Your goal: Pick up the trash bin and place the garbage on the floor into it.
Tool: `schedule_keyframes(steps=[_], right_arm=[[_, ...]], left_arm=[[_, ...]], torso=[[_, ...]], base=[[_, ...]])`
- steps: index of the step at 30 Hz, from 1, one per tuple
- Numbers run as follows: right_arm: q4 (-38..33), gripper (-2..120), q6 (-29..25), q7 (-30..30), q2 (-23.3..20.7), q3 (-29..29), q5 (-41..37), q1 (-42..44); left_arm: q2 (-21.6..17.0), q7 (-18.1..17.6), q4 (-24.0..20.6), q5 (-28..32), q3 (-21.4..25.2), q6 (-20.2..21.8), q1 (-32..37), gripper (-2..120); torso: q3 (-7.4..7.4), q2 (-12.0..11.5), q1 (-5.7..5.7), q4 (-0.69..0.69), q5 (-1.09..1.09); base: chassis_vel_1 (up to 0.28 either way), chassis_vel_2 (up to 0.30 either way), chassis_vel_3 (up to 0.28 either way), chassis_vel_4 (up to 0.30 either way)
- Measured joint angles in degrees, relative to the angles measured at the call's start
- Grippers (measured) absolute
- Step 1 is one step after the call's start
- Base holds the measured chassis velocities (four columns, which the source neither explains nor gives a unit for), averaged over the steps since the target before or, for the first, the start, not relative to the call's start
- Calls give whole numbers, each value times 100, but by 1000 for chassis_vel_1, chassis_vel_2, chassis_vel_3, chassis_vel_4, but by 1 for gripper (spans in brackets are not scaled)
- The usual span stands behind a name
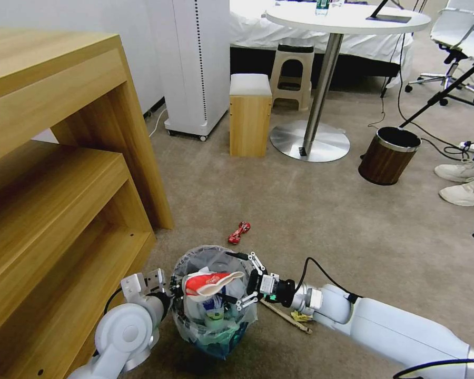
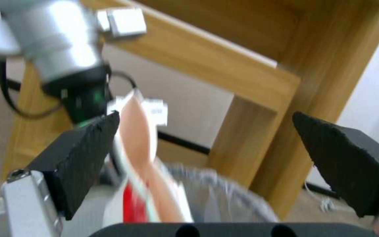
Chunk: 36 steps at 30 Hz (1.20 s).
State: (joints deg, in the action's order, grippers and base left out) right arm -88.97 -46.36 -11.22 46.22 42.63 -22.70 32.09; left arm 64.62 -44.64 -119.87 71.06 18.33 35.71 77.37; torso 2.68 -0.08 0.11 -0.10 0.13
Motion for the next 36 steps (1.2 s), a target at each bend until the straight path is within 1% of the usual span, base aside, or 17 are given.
schedule_keyframes(steps=[5,12,24,28,30,31,33,35,36], right_arm=[[-244,100,5,115,68,111,-85,-194],[-402,100,29,252,123,127,-120,-237],[-678,100,36,295,75,108,-415,-231],[-799,100,71,411,52,-9,-460,-151],[-901,100,172,694,38,-224,-492,-33],[-901,100,172,694,38,-224,-492,-33],[-967,100,275,924,41,-519,-518,69],[-1003,100,324,1010,39,-620,-524,102],[-1065,100,418,1217,38,-893,-556,181]], left_arm=[[36,0,9,-13,-13,2,-9,0],[62,12,47,-48,-18,3,-17,0],[44,17,91,-30,-4,5,-51,0],[41,17,104,-33,7,4,-40,0],[39,18,101,-35,9,1,-28,0],[39,18,101,-35,9,1,-28,0],[41,18,95,-35,12,0,-24,0],[41,17,92,-36,12,-1,-20,0],[44,17,82,-39,22,-1,-5,0]], torso=[[0,0,0,0,-1],[0,0,0,0,0],[0,0,0,0,0],[0,0,0,0,0],[0,0,0,0,0],[0,0,0,0,0],[0,0,0,0,0],[0,0,0,0,0],[0,0,0,0,0]], base=[[0,0,0,0],[0,0,0,0],[0,0,0,0],[0,0,0,0],[0,0,0,0],[0,0,0,0],[0,0,0,0],[0,0,0,0],[0,0,0,0]])
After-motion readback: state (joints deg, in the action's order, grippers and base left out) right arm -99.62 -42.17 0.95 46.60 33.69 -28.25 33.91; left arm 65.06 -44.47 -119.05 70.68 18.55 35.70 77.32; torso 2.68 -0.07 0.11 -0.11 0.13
